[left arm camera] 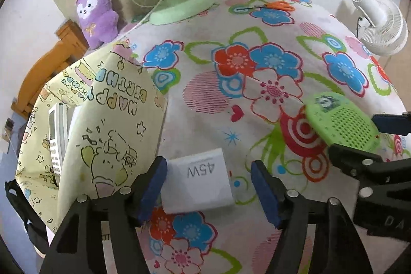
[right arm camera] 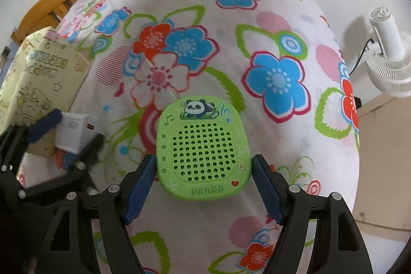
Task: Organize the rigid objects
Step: 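Carry the block charger with left gripper while right gripper carries the speaker toward the bin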
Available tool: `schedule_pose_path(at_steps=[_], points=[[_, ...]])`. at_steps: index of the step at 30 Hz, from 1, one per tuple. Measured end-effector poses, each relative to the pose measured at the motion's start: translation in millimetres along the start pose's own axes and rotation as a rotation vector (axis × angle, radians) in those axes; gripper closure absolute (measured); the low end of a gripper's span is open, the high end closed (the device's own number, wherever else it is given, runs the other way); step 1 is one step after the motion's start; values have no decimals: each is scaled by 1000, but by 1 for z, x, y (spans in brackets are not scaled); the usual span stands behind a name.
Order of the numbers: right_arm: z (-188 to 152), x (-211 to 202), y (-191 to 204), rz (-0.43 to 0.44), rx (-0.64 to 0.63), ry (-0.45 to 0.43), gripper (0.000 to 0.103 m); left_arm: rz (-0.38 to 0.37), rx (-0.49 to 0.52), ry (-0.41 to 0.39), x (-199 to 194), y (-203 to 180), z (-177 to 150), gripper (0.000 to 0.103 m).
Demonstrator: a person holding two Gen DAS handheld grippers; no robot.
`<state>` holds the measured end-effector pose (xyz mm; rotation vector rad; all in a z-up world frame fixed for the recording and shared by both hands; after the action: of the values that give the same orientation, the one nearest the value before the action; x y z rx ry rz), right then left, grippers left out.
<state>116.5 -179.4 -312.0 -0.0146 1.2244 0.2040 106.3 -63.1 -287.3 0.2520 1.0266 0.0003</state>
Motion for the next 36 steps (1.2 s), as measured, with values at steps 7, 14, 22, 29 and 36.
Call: schedule_pose_path(at_steps=[7,14,22,29,36], points=[[-5,13,-2,-45,-72,41,26,-33,-64,65,12,8,3,59],[3,17,3,-68,-97,27,21,11,-105,119,9,4,-18,34],[15,22,4,-32,-103,27,25,9,-175,133,7,6,-22,41],[12,19,8,-49,-92,25,25,-4,-161,128,3,2,-18,50],[-5,10,10,-51,-72,26,25,4,-129,130,-4,6,-31,29]])
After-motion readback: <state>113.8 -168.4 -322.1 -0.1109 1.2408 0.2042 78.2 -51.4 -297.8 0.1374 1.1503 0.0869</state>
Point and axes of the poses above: each gripper's, at about its wrist camera, not at the fingertips, and x roughly the way its jaws point, y to its left, z to its top, the point moved 9 cm from there along x, roughly the way its jaws point, and after that the axes turned 3 degrees about -y, right-handed, at the moved point
